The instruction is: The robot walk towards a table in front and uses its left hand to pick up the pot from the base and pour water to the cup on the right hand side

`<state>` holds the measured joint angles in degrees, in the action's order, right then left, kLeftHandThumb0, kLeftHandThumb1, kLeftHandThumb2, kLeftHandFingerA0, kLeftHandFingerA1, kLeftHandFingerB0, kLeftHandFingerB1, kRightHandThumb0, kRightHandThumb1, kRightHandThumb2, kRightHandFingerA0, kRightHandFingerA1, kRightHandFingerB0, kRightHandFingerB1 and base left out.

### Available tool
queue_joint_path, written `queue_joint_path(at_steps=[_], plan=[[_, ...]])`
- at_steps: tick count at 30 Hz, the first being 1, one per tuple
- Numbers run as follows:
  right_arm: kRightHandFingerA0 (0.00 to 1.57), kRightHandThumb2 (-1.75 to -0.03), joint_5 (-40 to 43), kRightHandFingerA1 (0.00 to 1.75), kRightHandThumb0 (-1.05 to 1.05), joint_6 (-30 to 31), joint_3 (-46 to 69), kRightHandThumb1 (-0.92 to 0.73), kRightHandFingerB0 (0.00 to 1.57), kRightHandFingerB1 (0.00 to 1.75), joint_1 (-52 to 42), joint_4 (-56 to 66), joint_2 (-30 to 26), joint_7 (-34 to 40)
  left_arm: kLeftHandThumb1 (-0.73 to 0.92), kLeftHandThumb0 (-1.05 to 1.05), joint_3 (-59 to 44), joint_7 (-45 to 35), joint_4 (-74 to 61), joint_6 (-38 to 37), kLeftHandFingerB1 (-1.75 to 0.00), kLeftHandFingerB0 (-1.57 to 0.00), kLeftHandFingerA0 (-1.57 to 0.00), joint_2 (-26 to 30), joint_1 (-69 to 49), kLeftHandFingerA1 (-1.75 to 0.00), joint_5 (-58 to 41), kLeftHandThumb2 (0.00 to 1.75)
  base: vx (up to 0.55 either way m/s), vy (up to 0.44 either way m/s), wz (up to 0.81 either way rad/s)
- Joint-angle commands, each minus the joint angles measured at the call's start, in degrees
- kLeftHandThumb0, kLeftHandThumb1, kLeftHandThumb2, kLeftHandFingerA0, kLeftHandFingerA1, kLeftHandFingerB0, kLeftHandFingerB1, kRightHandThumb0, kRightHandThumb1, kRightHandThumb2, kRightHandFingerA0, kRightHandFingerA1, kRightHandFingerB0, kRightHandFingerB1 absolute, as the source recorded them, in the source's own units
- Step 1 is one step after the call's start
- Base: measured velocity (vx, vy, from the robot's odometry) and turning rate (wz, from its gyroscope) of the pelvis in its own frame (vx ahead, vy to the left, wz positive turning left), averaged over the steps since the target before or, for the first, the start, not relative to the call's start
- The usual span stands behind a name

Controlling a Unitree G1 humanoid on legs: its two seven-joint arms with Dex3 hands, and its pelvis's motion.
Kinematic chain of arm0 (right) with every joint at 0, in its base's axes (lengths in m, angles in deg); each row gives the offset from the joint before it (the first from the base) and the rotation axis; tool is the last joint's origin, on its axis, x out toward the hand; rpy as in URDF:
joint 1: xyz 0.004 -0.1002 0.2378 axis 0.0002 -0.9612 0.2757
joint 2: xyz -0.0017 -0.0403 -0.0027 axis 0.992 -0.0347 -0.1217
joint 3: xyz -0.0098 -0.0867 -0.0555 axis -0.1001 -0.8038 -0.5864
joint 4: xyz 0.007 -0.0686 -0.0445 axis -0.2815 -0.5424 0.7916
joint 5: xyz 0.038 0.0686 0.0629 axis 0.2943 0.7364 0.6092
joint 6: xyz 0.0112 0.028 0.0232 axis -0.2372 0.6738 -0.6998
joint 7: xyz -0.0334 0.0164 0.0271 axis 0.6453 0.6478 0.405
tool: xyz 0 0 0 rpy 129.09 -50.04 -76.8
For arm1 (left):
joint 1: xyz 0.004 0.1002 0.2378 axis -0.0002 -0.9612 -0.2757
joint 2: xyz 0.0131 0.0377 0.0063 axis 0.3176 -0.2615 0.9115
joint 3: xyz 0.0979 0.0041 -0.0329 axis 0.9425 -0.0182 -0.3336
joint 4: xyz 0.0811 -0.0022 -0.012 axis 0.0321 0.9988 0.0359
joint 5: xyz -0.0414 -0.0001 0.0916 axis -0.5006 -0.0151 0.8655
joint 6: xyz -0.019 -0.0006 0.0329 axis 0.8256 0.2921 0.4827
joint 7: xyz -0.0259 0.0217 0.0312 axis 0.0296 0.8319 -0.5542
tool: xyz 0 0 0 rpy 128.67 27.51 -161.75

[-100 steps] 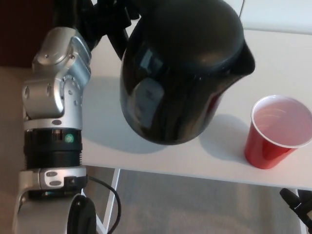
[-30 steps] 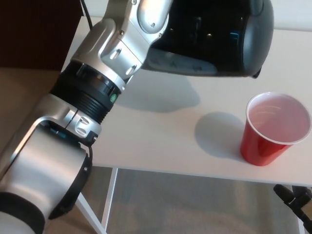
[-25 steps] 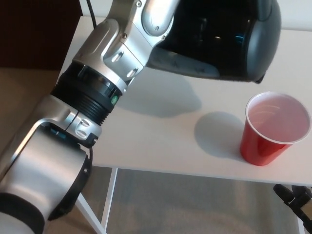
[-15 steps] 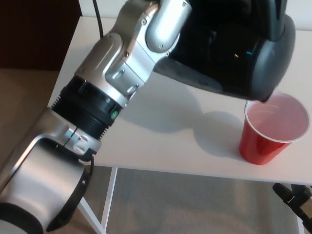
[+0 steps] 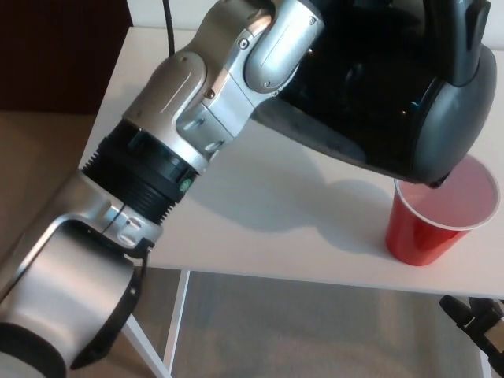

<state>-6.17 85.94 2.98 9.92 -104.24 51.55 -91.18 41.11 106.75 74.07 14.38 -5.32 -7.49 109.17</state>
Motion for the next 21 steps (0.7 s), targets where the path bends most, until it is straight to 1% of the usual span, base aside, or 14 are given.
queue_joint_path(at_steps=[1,2,5,6,7,10,13,15,16,17,18,19,20,21], plan=[[0.53,-0.58,0.63,0.67,-0.29,-2.63,-0.35,-0.65,0.35,0.67,2.88,0.87,-0.69,-2.12,0.48,-0.23,1.14,7.69,2.37,-6.92,-1.15,-0.94,-0.93,1.67,4.70,-1.75,6.47,0.55,0.00,0.000,0.00],[0.51,-0.82,0.25,0.68,-0.36,-2.58,-0.53,-0.53,0.36,0.66,2.92,0.93,-0.86,-1.82,0.51,-0.25,1.78,8.26,3.49,-7.69,-1.20,-0.91,-0.93,2.11,5.72,-1.75,7.53,0.56,0.00,0.000,0.00],[0.54,-0.59,0.23,0.60,-0.29,-2.00,-0.59,-0.66,0.40,0.67,3.06,1.48,-0.77,-1.04,0.52,-0.23,2.79,10.71,5.77,-9.15,-1.34,-0.86,-0.93,2.92,7.54,-1.75,9.51,0.58,0.00,0.000,0.00],[0.54,-0.59,-0.15,0.60,-0.30,-2.22,-0.93,-0.66,0.39,0.64,2.94,1.68,-0.90,-1.17,0.52,-0.25,4.04,13.44,7.53,-9.55,-1.18,-0.91,-0.95,3.56,9.00,-1.75,11.89,0.57,0.00,0.000,0.00],[0.51,-0.84,-0.19,0.67,-0.35,-2.20,-1.00,-0.54,0.39,0.66,2.88,1.86,-0.94,-1.21,0.51,-0.24,4.98,15.97,9.12,-10.01,-1.30,-0.88,-0.96,3.90,10.12,-1.75,13.61,0.58,0.00,0.000,0.00],[0.52,-0.83,0.17,0.67,-0.35,-2.43,-0.70,-0.53,0.38,0.68,3.28,1.38,-0.84,-1.33,0.51,-0.24,6.67,19.25,11.93,-10.60,-1.55,-0.80,-0.96,4.14,12.02,-1.75,15.67,0.64,0.00,0.000,0.00],[0.50,-0.82,-0.05,0.66,-0.36,-2.29,-0.81,-0.54,0.36,0.65,3.25,1.54,-0.89,-1.02,0.53,-0.27,7.38,18.18,11.77,-10.46,-1.31,-0.90,-0.98,4.45,12.52,-1.75,16.15,0.61,0.00,0.000,0.00],[0.50,-0.82,0.39,0.66,-0.35,-1.75,-0.64,-0.54,0.35,0.65,3.19,2.15,-0.69,-0.88,0.53,-0.27,7.67,18.00,11.75,-10.36,-1.21,-0.86,-1.13,4.63,12.71,-1.66,16.41,0.71,0.00,0.000,0.00],[0.50,-0.82,0.41,0.66,-0.36,-2.12,-0.62,-0.54,0.35,0.65,3.24,1.72,-0.81,-1.38,0.38,-0.35,8.02,18.31,11.68,-10.11,-1.14,-0.99,-1.28,4.86,12.85,-1.41,17.08,0.84,0.00,0.000,0.00],[0.49,-0.82,0.36,0.66,-0.36,-2.22,-0.70,-0.54,0.34,0.65,3.03,1.86,-0.85,-1.59,0.54,-0.28,8.12,19.02,11.81,-10.10,-1.30,-0.92,-0.99,4.75,12.67,-1.75,17.25,0.61,0.00,0.000,0.00],[0.49,-0.82,0.34,0.66,-0.36,-2.25,-0.74,-0.54,0.34,0.65,2.94,1.94,-0.86,-1.66,0.54,-0.28,8.18,19.46,11.99,-10.15,-1.30,-0.92,-0.99,4.69,12.65,-1.75,17.35,0.61,0.00,0.000,0.00],[0.50,-0.59,0.19,0.60,-0.30,-2.76,-0.92,-0.67,0.35,0.65,2.90,1.67,-1.06,-2.33,0.55,-0.26,7.78,20.12,12.24,-9.70,-1.22,-0.87,-1.12,4.16,11.90,-1.66,16.84,0.70,0.00,0.000,0.00],[0.49,-0.82,0.23,0.65,-0.36,-2.65,-0.86,-0.53,0.35,0.65,2.99,1.63,-0.98,-2.08,0.53,-0.25,6.71,18.46,12.12,-9.83,-1.20,-0.91,-0.96,3.65,11.07,-1.75,14.78,0.56,0.00,0.000,0.00],[0.49,-0.82,0.30,0.65,-0.36,-2.44,-0.76,-0.53,0.35,0.65,3.11,1.62,-0.87,-1.67,0.53,-0.25,5.40,16.19,11.84,-10.02,-1.20,-0.91,-0.96,3.08,10.09,-1.75,12.23,0.56,0.00,0.000,0.00]])
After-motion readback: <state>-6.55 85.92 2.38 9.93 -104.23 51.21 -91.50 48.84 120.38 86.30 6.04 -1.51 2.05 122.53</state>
